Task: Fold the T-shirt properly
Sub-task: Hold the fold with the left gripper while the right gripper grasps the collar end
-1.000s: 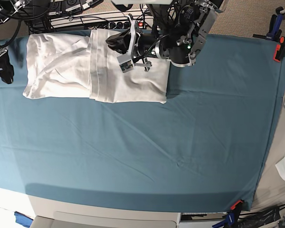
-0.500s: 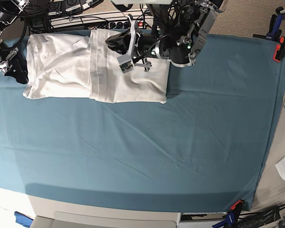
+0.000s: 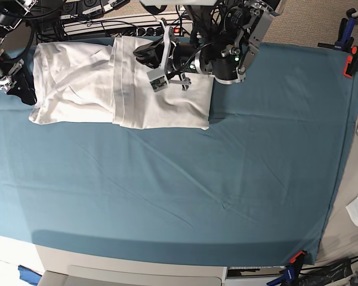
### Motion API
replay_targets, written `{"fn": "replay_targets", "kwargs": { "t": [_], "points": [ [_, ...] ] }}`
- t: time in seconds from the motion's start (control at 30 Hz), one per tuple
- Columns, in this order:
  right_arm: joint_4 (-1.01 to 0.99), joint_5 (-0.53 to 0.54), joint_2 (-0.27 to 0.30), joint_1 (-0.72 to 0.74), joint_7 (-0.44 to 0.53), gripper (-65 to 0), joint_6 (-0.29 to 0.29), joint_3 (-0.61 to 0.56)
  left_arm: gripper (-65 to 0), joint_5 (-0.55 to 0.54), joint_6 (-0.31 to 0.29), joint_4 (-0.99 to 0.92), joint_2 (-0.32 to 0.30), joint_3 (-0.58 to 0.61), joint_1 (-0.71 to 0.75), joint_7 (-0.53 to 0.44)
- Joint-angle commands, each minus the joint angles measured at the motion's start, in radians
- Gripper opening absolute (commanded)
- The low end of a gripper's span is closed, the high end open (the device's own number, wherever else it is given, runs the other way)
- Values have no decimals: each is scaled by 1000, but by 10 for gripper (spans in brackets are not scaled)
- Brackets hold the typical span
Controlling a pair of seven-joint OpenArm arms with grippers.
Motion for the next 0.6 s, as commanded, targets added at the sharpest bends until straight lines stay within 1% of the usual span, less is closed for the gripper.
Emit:
{"fn": "replay_targets", "kwargs": {
  "t": [0.0,0.1,0.2,0.33,0.57],
  "points": [
    [20,15,-1,-3,-36,-319,-14,-6,-555,-21,-4,17,11,2,-8,-23],
    [77,15,-1,-16,-36,-320,-14,-6,-555,-21,-4,17,11,2,-8,-23],
    [129,-40,-1,-29,-36,-320,-14,-6,-555,-21,-4,17,11,2,-8,-23],
    [185,-84,-1,-43,-36,-320,-14,-6,-555,-19,-4,17,11,2,-8,-23],
    [274,-80,-1,-78,-36,-320,-14,-6,-555,-18,-4,17,11,2,-8,-23]
  ]
}}
